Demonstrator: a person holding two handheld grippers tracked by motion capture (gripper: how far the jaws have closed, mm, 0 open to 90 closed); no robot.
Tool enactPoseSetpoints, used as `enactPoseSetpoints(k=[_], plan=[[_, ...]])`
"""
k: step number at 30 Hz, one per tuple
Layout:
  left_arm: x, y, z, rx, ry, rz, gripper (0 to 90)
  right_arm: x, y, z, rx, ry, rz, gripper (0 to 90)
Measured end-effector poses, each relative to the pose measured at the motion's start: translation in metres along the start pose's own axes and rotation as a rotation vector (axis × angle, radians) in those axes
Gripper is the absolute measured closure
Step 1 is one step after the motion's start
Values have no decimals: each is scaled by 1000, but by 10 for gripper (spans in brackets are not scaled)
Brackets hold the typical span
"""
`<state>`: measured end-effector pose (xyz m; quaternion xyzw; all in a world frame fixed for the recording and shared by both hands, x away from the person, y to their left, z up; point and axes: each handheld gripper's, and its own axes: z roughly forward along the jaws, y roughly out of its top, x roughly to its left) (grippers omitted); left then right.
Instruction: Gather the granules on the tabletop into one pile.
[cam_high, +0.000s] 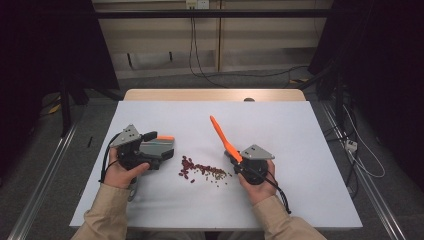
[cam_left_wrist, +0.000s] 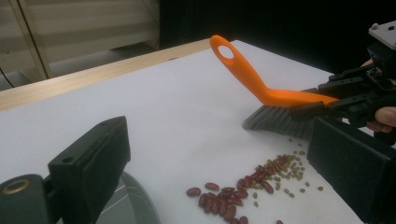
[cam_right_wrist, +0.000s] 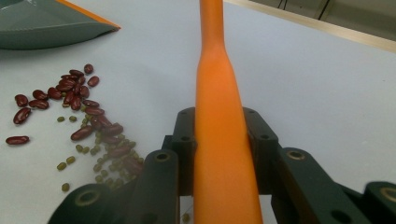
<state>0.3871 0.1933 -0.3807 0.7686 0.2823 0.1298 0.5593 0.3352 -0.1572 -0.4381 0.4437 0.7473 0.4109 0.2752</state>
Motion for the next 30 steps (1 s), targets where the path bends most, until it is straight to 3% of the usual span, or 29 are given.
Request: enactPoseSetpoints(k=[8, 24, 27, 30], plan=[[0, 2, -2, -13, 0, 1, 61, 13, 4, 6, -4, 29, -20, 703], [0, 2, -3, -9, 1, 3, 61, 31, 8, 15, -37, 83, -14, 703], [0, 2, -3, -9, -1, 1, 61, 35, 8, 16, -40, 77, -41, 703], [0, 2, -3, -8, 1, 1, 61, 35, 9, 18, -47, 79, -27, 704]])
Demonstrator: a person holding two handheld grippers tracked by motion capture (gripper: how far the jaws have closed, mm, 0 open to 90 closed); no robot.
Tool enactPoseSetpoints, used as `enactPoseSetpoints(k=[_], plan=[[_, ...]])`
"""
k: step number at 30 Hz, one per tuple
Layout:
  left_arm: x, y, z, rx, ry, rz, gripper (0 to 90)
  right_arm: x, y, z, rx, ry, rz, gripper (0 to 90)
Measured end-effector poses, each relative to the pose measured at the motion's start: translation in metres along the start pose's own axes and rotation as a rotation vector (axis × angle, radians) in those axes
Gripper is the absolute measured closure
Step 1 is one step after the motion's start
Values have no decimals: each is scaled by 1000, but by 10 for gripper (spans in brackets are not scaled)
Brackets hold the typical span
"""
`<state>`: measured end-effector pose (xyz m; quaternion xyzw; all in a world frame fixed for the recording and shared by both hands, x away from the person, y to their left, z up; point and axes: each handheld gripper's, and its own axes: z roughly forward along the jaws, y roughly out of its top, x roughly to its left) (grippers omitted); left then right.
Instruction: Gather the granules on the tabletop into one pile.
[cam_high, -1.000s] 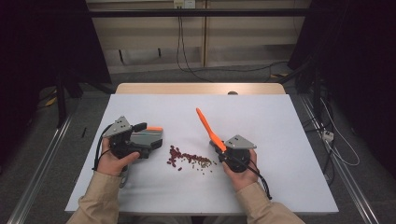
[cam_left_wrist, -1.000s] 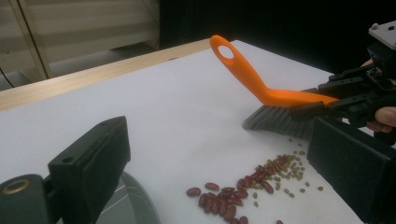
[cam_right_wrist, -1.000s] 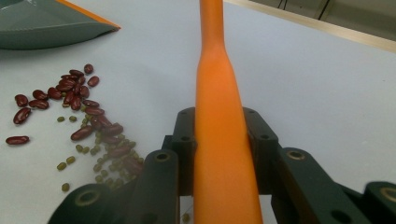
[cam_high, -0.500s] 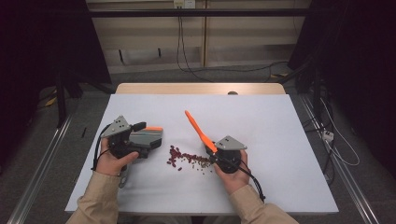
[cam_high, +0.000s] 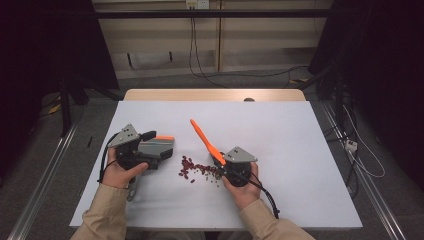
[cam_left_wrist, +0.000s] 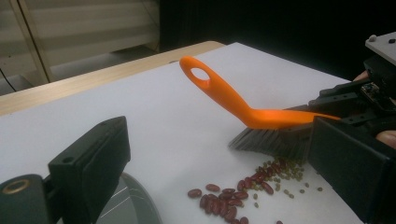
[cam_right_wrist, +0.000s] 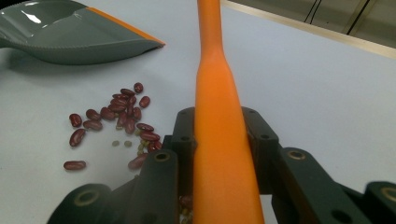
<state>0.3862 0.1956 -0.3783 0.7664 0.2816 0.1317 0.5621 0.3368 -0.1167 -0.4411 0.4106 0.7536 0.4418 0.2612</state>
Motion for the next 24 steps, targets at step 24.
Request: enactPoseSetpoints(k=[24], plan=[[3, -2, -4, 9, 19, 1, 61, -3, 22, -4, -109, 39, 48, 709]])
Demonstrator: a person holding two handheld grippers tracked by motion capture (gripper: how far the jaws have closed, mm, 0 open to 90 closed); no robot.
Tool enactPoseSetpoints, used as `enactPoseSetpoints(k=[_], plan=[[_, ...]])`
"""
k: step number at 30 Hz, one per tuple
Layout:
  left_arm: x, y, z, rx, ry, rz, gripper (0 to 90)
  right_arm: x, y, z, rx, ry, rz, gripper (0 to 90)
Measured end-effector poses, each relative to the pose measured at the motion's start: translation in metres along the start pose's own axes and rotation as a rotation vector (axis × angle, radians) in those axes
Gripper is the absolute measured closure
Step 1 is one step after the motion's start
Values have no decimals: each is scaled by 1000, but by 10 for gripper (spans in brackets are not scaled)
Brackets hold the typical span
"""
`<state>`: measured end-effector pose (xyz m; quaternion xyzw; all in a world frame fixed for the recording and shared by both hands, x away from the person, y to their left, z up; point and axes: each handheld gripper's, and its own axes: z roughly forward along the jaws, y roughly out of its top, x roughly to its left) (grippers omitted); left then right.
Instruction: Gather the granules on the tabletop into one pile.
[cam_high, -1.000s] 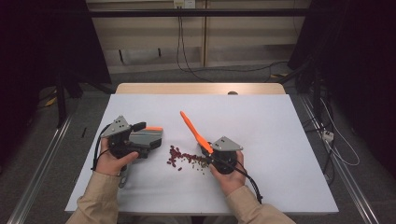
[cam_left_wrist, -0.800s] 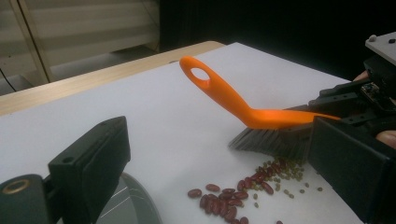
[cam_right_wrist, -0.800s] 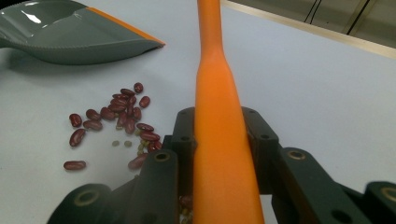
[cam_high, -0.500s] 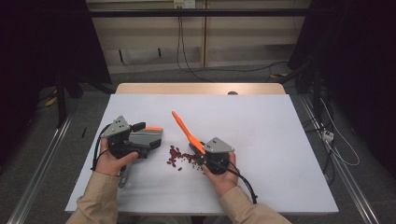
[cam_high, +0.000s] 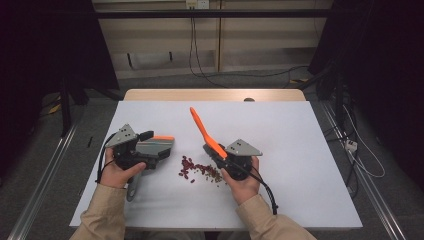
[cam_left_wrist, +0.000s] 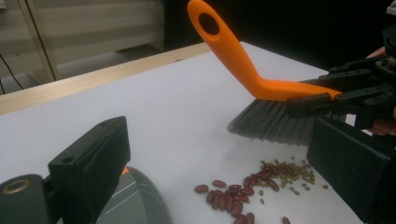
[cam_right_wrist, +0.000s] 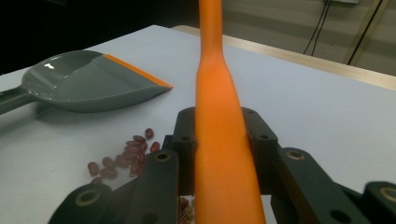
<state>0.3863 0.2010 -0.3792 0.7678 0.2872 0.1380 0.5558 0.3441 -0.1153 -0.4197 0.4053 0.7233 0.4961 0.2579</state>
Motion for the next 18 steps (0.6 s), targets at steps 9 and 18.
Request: enactPoseSetpoints(k=[9, 18], plan=[[0, 0, -1, -6, -1, -7, 61, 13, 4, 12, -7, 38, 64, 709], [1, 0, -2, -8, 1, -9, 61, 33, 6, 26, -6, 92, 97, 709]])
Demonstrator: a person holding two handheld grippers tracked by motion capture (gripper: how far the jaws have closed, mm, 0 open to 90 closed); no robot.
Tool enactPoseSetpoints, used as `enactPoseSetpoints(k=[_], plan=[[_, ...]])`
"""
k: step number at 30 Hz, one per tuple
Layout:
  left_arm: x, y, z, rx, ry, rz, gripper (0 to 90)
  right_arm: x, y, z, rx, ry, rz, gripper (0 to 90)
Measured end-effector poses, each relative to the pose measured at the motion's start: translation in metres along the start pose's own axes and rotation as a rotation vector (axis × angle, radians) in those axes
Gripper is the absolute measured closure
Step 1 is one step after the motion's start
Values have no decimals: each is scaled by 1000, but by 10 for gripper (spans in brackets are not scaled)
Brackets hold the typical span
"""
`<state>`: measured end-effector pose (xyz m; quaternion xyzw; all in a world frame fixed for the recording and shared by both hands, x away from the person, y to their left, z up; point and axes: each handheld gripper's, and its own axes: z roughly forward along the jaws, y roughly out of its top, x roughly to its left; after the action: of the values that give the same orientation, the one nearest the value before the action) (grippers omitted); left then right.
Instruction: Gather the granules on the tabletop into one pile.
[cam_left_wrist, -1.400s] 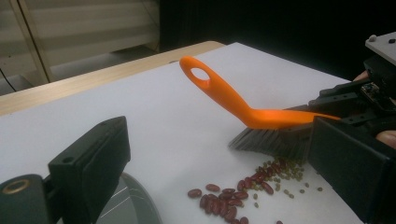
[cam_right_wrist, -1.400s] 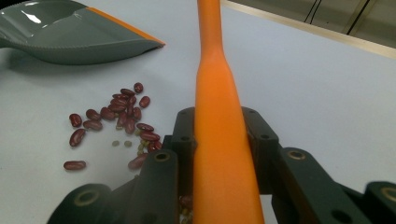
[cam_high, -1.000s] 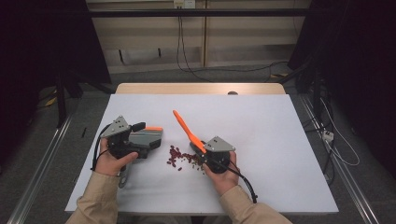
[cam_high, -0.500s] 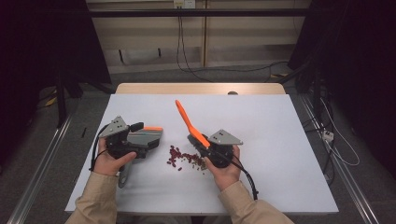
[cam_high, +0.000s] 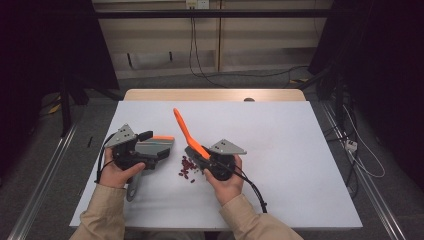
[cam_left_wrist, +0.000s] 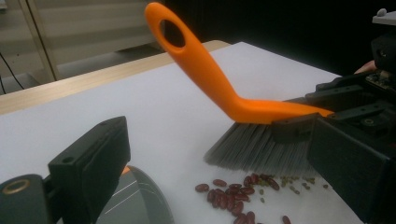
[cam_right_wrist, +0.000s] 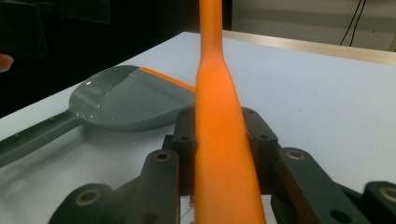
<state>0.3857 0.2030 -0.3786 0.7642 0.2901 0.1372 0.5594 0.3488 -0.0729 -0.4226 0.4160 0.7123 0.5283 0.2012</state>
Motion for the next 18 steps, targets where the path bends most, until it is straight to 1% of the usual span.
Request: enactPoseSetpoints(k=[1, 3, 6, 10, 13, 16, 18], plan=[[0, 0, 0, 1, 0, 0, 61, 2, 0, 2, 0, 11, -2, 709], [0, 0, 0, 2, -1, 1, 61, 7, 1, 5, -8, 15, -10, 709], [1, 0, 0, 0, -1, 2, 61, 12, 1, 10, -12, 21, -5, 709], [2, 0, -1, -2, 5, 4, 61, 17, 0, 14, -14, 31, 23, 709], [2, 1, -2, -4, 4, 4, 61, 21, -2, 18, -10, 26, 27, 709], [2, 1, -2, -4, 6, 6, 61, 24, -3, 21, -12, 30, 43, 709], [3, 1, -2, -5, 3, 5, 61, 25, -3, 24, -13, 31, 45, 709]])
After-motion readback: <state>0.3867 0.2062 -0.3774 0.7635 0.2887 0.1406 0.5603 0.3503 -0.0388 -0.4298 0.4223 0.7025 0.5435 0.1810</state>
